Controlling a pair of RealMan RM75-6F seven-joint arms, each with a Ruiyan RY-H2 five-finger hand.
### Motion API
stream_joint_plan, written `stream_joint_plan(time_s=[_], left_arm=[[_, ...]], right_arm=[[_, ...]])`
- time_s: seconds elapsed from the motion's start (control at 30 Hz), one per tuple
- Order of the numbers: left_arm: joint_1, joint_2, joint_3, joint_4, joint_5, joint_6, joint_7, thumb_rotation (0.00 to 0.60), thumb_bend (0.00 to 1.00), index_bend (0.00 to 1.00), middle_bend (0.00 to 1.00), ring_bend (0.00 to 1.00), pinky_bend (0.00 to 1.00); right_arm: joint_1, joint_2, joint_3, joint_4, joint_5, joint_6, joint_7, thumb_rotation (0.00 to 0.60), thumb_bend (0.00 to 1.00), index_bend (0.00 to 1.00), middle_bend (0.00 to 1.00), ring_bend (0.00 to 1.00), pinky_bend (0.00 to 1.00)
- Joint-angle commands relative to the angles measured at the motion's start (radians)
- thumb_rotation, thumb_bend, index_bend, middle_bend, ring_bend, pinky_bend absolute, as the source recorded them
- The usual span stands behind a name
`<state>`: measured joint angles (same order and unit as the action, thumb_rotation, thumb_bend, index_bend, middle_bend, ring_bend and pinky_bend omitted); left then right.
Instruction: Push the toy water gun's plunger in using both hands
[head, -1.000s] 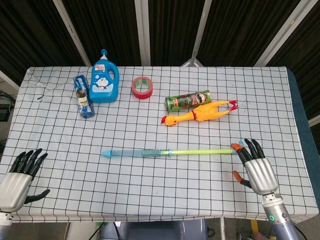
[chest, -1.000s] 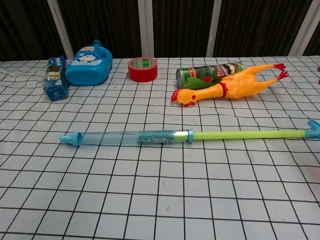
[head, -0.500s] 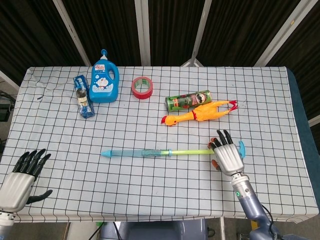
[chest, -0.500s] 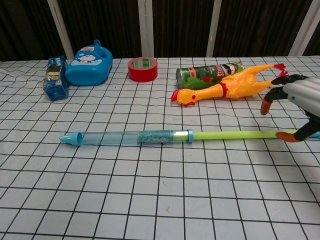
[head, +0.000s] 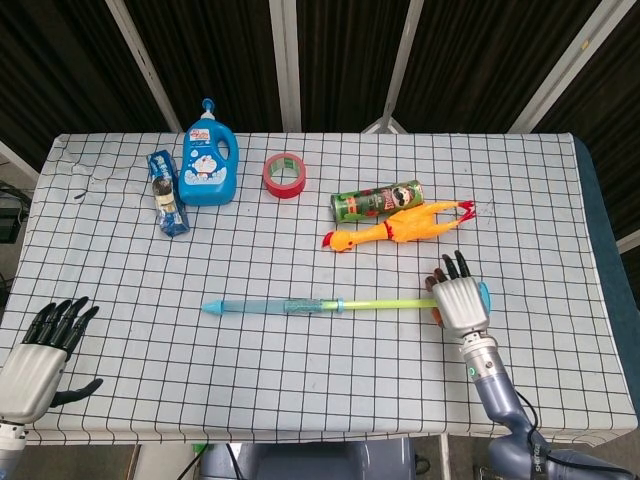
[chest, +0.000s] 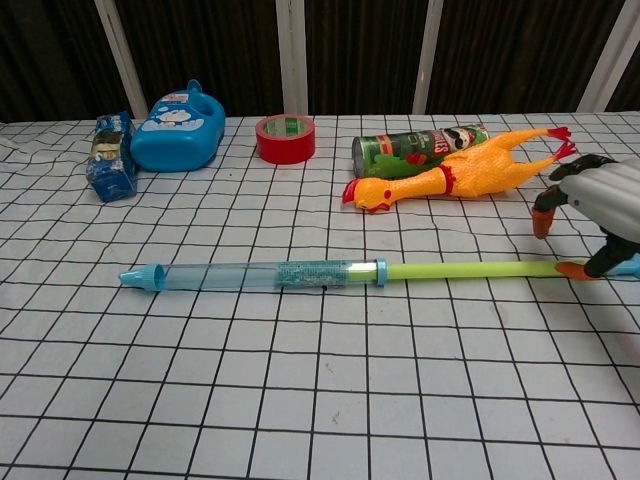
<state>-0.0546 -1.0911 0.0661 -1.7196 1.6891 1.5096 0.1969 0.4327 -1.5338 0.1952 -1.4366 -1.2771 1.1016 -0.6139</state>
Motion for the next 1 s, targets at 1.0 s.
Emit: stream_joint_plan(time_s=[1.0], left_arm=[[0.003,-0.001,0.002,0.004,0.018,0.011,0.0,0.6,0.13,0.0,0.0,0.0,0.0]], right_arm=[[0.002,-0.004,-0.043,0.12,0.086,0.009,-0.032,0.6,0.33,0.45,0.41,0.15,0.0]])
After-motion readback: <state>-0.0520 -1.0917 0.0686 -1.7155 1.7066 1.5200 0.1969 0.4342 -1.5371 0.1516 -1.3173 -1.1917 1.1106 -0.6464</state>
